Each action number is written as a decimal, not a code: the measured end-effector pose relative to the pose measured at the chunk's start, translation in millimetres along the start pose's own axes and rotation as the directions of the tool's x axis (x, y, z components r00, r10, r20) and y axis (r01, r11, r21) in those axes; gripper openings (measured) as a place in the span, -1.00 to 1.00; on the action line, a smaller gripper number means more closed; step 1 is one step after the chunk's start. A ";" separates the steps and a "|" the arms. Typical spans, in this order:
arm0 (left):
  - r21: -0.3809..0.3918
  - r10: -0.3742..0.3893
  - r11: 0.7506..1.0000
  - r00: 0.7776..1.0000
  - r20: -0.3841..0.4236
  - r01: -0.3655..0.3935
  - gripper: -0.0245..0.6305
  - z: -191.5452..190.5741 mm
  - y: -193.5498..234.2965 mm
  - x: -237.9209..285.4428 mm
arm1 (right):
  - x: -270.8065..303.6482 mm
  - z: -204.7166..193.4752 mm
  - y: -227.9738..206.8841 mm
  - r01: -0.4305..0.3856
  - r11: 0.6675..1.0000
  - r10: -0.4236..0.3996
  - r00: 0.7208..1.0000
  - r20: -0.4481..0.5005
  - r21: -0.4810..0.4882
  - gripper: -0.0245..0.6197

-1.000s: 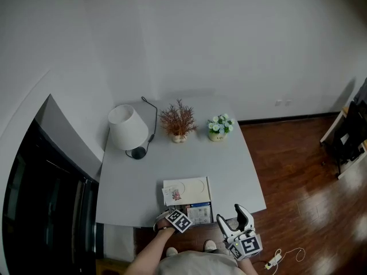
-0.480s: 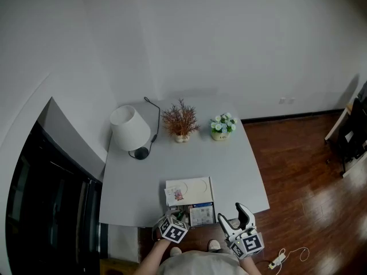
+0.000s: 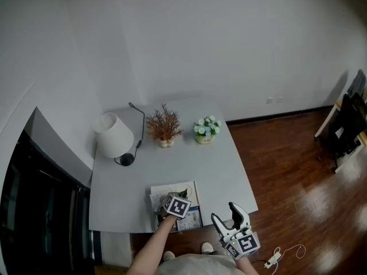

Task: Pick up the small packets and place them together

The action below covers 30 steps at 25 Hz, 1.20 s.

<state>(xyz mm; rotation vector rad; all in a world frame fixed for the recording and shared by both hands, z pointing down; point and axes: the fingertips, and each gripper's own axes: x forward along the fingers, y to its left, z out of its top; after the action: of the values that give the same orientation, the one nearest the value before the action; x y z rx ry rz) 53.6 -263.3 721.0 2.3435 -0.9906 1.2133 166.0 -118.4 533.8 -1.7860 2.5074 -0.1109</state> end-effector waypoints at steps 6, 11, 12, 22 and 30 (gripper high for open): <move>-0.071 -0.038 0.997 0.995 -0.093 0.031 -0.60 -8.8 -6.1 40.9 | -12.9 -3.0 -23.2 0.034 0.999 -0.034 0.999 -0.004 0.020 0.02; -0.099 -0.124 0.989 0.987 -0.104 0.114 -0.26 -13.9 -21.6 56.6 | -13.2 6.6 -25.9 0.017 1.000 -0.018 0.999 0.042 0.025 0.00; -0.106 -0.123 0.988 0.987 -0.108 0.111 -0.11 -15.8 -20.0 55.9 | -11.7 6.9 -25.4 0.013 1.000 -0.014 0.999 0.042 0.026 0.00; -0.257 -0.095 0.950 0.949 0.300 0.176 0.68 13.6 2.5 -26.5 | 8.5 10.4 -14.5 -0.049 0.998 0.048 0.997 0.055 0.025 0.00; -0.276 0.074 0.952 0.770 0.634 0.136 0.66 28.7 37.3 -166.8 | 36.0 43.3 1.9 -0.072 0.997 0.075 0.989 0.128 -0.023 0.04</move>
<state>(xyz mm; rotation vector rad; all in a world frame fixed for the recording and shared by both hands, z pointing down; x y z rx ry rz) -22.4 -233.6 568.1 2.5247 -1.2203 0.1701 156.4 -152.7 490.2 -1.6477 2.4873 0.0297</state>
